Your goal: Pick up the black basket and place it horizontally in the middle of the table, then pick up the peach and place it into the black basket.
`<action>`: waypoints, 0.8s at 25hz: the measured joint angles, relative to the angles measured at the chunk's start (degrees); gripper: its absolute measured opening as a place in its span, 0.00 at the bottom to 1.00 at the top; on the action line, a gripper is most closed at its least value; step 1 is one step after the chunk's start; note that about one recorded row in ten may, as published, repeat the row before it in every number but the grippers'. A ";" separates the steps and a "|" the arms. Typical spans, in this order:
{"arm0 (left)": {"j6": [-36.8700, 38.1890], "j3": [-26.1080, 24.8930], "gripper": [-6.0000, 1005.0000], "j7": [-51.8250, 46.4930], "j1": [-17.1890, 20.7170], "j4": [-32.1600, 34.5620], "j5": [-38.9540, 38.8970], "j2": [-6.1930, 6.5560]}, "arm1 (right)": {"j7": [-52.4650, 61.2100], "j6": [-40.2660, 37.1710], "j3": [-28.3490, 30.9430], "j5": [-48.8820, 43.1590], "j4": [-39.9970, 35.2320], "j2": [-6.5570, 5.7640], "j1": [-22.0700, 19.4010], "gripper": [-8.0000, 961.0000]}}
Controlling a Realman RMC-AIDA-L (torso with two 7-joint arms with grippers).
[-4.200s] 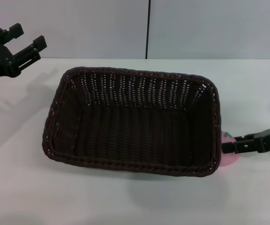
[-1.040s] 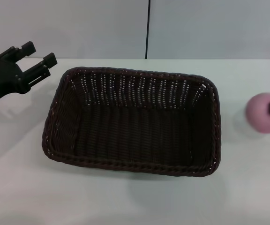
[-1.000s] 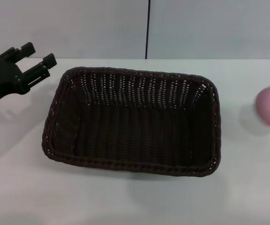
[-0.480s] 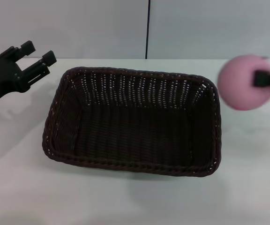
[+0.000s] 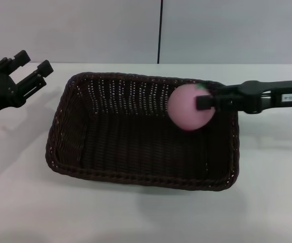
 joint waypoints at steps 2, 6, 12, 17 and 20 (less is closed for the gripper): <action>0.15 -0.04 0.71 0.45 0.08 -0.27 -0.10 0.03 | -1.71 1.28 -0.68 0.14 0.02 0.53 -0.09 0.32; 1.51 -0.19 0.71 2.91 0.37 -1.64 -1.39 0.05 | -6.84 2.67 0.86 0.42 0.17 1.34 -1.47 0.47; 4.45 -1.88 0.71 8.92 0.21 -6.57 -4.05 0.09 | -13.54 4.92 8.18 1.10 0.27 2.48 -4.67 0.64; 6.19 -3.14 0.71 12.77 0.01 -9.62 -5.30 0.00 | -33.26 5.37 16.01 13.36 8.75 3.05 -11.56 0.64; 12.08 -5.84 0.71 30.93 -0.55 -22.50 -13.01 -0.21 | -51.35 5.44 19.35 24.82 20.61 3.09 -15.45 0.64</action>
